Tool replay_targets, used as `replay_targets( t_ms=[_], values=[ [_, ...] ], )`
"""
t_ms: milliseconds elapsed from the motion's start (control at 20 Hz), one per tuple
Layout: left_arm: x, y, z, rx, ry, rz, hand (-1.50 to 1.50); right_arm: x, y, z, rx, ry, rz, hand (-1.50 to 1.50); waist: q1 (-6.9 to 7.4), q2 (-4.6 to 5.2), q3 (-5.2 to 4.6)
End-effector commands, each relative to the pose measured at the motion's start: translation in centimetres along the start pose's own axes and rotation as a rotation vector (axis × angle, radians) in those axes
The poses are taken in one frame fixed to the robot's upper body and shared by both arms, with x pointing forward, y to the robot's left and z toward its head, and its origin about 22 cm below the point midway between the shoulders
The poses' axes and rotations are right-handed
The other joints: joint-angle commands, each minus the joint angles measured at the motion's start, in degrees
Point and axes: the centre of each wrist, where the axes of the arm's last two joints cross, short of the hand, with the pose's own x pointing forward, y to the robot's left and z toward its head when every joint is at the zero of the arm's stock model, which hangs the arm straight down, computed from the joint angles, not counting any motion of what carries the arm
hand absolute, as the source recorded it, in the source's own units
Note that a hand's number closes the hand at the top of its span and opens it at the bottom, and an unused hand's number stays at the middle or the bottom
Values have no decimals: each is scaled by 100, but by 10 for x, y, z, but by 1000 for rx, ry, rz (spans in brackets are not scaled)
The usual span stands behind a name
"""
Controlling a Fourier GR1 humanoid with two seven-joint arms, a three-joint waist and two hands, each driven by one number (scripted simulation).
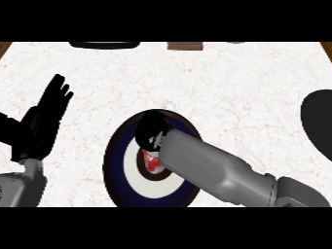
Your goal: Pick the sweet potato from the plate and place it in the pan
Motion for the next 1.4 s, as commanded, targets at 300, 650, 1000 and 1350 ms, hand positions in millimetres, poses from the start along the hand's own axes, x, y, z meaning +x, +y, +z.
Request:
replay_targets(
  t_ms=[300,650,1000,1350],
  values=[
    [-3,14,9,2,11,-7,0,2,30,-16,-11,-78,-19,150,-14,73,-17],
    [2,-2,10,-5,7,-16,0,9,-4,6,-214,-75,-55,150,5,53,-14],
    [-13,38,11,153,62,-3,0,-106,91,32,-381,461,-758,150,-938,-182,19],
    [-21,39,19,147,61,-9,0,-121,73,109,-761,666,-669,150,-987,-253,-17]
  ],
)
